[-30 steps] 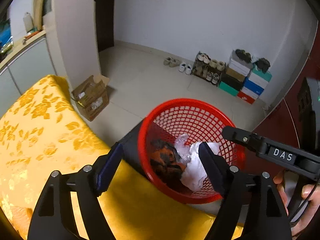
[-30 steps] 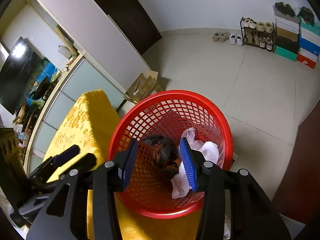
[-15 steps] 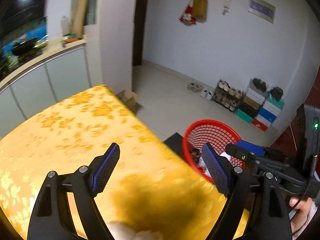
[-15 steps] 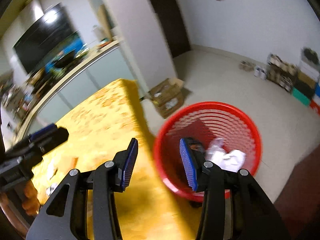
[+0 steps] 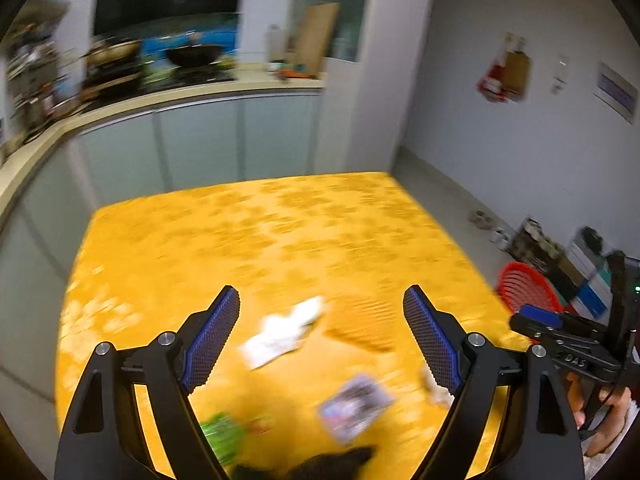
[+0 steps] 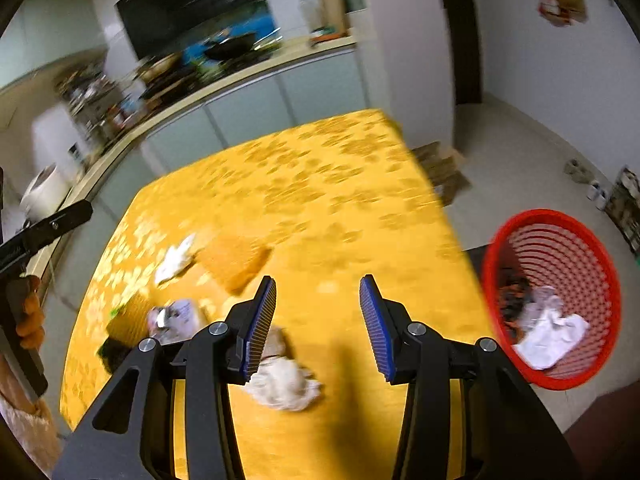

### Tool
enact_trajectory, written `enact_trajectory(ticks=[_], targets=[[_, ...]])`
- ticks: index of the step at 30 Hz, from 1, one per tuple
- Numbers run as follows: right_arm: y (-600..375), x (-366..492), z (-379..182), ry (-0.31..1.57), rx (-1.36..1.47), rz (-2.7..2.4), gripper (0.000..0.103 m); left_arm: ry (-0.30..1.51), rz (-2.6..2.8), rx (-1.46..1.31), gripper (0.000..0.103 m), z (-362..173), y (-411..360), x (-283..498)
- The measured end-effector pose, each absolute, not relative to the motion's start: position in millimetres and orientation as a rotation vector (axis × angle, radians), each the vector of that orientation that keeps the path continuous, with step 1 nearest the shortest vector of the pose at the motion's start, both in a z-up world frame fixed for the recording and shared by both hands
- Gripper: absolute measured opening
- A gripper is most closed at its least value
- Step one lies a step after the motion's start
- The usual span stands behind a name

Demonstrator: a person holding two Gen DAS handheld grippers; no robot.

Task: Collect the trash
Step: 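Return both tools over the remaining trash on the table, then grasp the green-and-yellow scrub sponge with the left gripper while the right grasps the white mesh net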

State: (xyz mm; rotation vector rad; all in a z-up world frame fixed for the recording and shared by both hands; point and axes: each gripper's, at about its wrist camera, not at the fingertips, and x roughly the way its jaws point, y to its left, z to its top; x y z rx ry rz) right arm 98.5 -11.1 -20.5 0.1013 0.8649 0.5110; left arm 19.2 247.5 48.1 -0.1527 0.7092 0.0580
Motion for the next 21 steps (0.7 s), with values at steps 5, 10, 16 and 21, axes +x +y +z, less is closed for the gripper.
enact_trajectory(ticks=[5,10,16,21], targets=[[22,92,-28,0.893,0.048,0.575,0.043,0.745,0.156,-0.212,0.081,33,298,-12],[40,88,-36,0.914,0.004,0.602,0.044,0.786,0.183,-0.255,0.081,11,317,-39],[42,85,-42,0.928,-0.041,0.599,0.05,0.846,0.18,-0.283,0.081,-20,313,-56],[34,82,-47,0.937,-0.049,0.586,0.053,0.875,0.132,-0.304,0.081,-40,297,-72]])
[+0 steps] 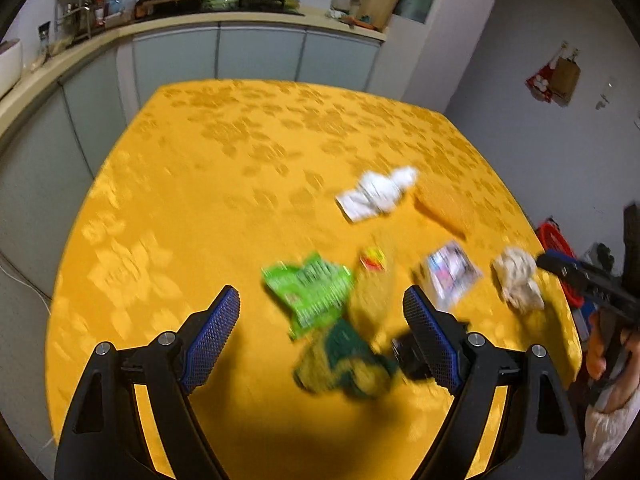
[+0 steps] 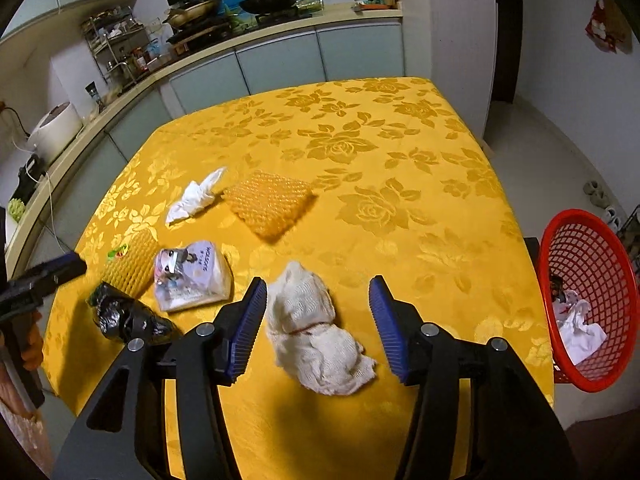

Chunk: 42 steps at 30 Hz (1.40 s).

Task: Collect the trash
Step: 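Grasp the green-and-yellow scrub sponge with the left gripper while the right grasps the white mesh net, then lift and carry the sponge and mesh net over the red basket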

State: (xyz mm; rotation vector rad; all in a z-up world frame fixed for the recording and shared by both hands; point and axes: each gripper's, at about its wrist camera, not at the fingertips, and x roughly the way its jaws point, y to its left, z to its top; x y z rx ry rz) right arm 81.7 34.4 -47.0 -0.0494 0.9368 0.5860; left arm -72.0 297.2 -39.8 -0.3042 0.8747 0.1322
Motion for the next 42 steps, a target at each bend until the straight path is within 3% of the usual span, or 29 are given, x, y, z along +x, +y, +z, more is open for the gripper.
enact_trajectory(ticks=[6,10,21,29,42], targets=[[37,75,-57,0.96,-0.08,0.616,0.058,0.94,0.094,-0.272,0.081,-65,272,-79],[45,72,-70,1.004,-0.109,0.645,0.058,0.971,0.106,-0.29,0.065,-79,271,-74],[49,73,-89,1.038,-0.146,0.64,0.058,0.937,0.09,-0.316,0.054,-74,277,-77],[48,75,-86,1.038,-0.137,0.65,0.037,0.917,0.073,-0.332,0.05,-65,277,-88],[27,72,-49,0.913,-0.002,0.675,0.035,0.78,0.06,-0.261,0.05,-7,263,-105]])
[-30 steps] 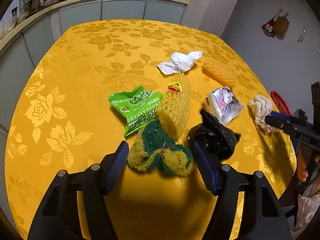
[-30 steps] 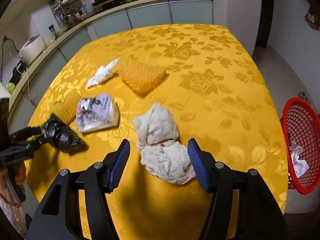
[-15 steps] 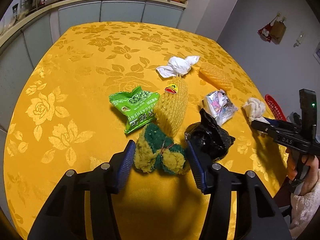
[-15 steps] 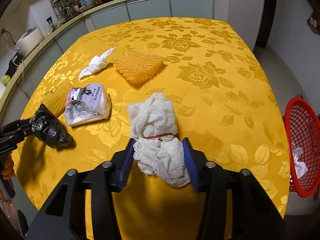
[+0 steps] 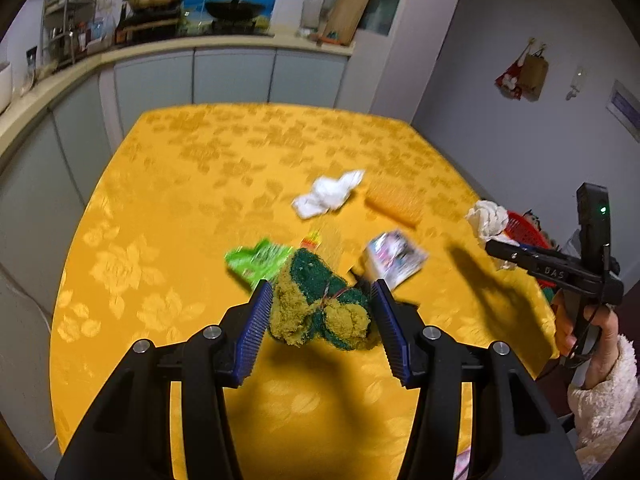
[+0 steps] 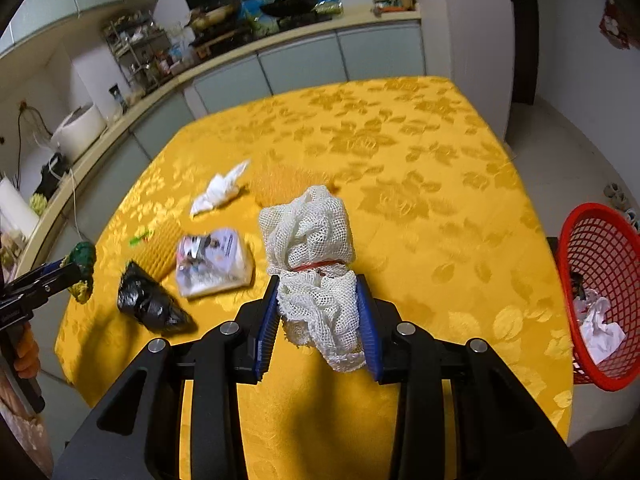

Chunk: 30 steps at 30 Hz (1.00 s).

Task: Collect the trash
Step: 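Lift and carry the sponge and mesh net over the red basket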

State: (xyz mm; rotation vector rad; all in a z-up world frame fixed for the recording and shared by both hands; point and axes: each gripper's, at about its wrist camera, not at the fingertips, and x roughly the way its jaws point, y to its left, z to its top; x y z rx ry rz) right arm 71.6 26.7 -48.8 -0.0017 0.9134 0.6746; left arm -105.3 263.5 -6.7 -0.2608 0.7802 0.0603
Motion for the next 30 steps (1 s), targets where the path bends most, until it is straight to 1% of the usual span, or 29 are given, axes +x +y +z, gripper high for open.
enact_trajectory(ticks=[19,30], targets=[[-53,80,-13,0.783,0.163,0.518,0.035,0.715,-0.11,-0.118,0.05,20,181,-21],[-129,78,4,0.699,0.279,0.318,0.035,0.681,-0.318,-0.018,0.05,41,90,36]])
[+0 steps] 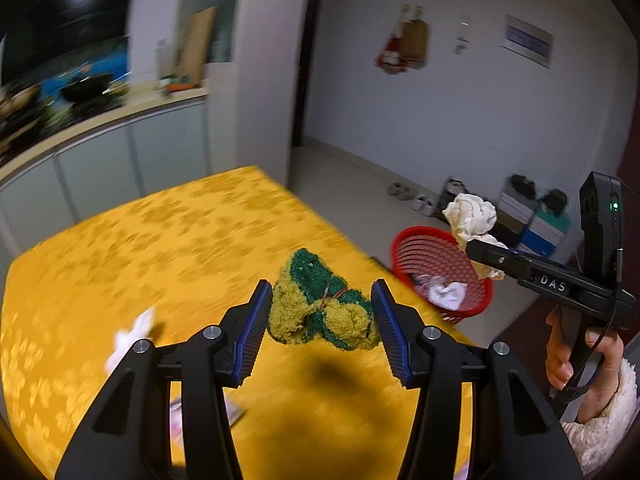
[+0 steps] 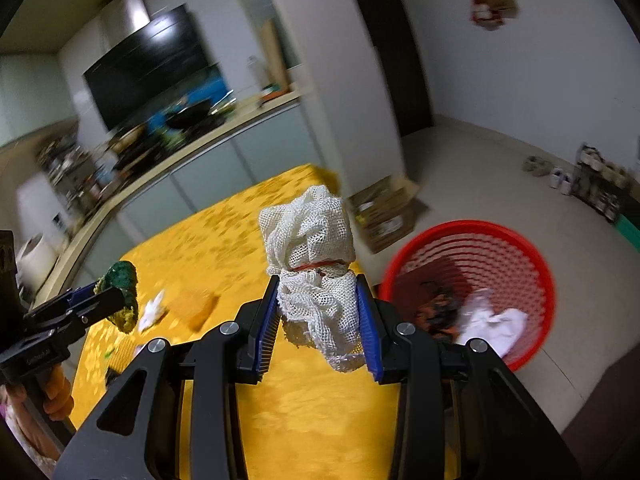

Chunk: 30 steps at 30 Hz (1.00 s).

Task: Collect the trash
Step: 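Lift and carry the sponge and mesh net over the red basket, then open both grippers to drop the sponge and mesh net into the basket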

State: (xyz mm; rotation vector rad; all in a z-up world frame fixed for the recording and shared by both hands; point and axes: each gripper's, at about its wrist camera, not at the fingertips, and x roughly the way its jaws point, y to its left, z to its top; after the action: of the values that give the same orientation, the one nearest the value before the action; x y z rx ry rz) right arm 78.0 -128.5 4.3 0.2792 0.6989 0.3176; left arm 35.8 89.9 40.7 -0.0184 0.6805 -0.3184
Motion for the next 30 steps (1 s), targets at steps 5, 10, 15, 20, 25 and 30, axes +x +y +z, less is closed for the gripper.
enact_trajectory(ticks=[5,10,15,20,25,30], targets=[[-168,77,10,0.669,0.331,0.214,0.035,0.691,-0.422,0.009,0.05,40,44,65],[-194,81,-7,0.706,0.381,0.12,0.035,0.709,-0.491,0.048,0.05,30,4,88],[-216,89,-22,0.724,0.406,0.027,0.035,0.759,-0.563,0.065,0.05,8,-36,117],[-228,104,-44,0.781,0.428,-0.006,0.035,0.819,-0.6,0.09,0.05,-18,-65,146],[-232,123,-62,0.837,0.454,-0.009,0.037,0.886,-0.62,0.093,0.05,-42,-86,173],[-239,139,-78,0.895,0.501,0.002,0.038,0.923,-0.635,0.108,0.051,-60,-103,184]])
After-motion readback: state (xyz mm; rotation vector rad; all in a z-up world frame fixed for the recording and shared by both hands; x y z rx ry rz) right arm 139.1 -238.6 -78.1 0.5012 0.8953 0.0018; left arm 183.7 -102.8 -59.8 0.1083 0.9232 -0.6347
